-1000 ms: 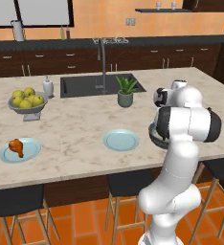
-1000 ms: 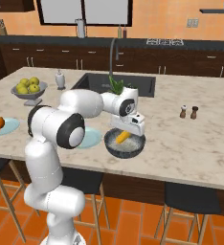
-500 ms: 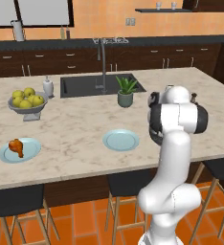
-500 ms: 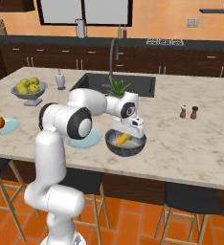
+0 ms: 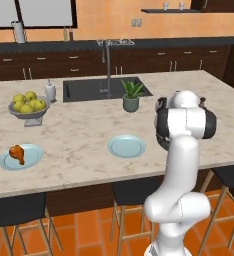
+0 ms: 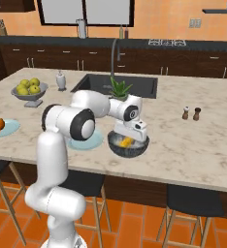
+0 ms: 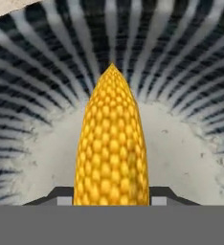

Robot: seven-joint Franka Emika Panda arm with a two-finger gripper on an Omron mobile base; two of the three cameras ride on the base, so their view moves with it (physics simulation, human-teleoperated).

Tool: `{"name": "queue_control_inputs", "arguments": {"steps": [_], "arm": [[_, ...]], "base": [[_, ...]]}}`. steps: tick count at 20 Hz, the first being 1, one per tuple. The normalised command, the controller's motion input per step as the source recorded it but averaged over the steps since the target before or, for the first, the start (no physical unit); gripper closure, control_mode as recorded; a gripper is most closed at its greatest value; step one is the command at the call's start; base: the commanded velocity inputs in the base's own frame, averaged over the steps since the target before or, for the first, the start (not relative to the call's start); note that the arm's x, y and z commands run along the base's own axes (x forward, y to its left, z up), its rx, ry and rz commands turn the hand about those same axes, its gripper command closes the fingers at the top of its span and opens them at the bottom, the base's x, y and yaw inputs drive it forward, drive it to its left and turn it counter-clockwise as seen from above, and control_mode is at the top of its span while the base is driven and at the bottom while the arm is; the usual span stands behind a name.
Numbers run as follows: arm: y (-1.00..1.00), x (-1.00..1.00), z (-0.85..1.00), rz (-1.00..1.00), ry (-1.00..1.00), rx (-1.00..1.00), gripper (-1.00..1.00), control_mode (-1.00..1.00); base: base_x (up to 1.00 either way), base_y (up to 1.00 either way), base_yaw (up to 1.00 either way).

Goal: Pick the chicken drumstick and corn from their plates and place them in the bowl. Then put the bowl in the fridge.

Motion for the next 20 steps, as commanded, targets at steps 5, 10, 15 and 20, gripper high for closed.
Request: {"name": "queue_control_inputs", "arguments": {"steps": [5, 10, 15, 20], "arm": [[0.02, -0.29, 0.06, 0.0, -0.12, 0.0, -1.0, -1.0], [0.17, -0.76, 0.5, -0.02, -0.18, 0.0, -1.0, -1.0], [0.15, -0.96, 0.84, 0.0, -0.01, 0.0, -1.0, -1.0], [0.3, -1.0, 0.75, 0.03, 0.12, 0.0, -1.0, -1.0]], "base": [[0.0, 0.0, 0.0], [0.0, 0.0, 0.0], [0.0, 0.0, 0.0], [0.0, 0.0, 0.0]]}}
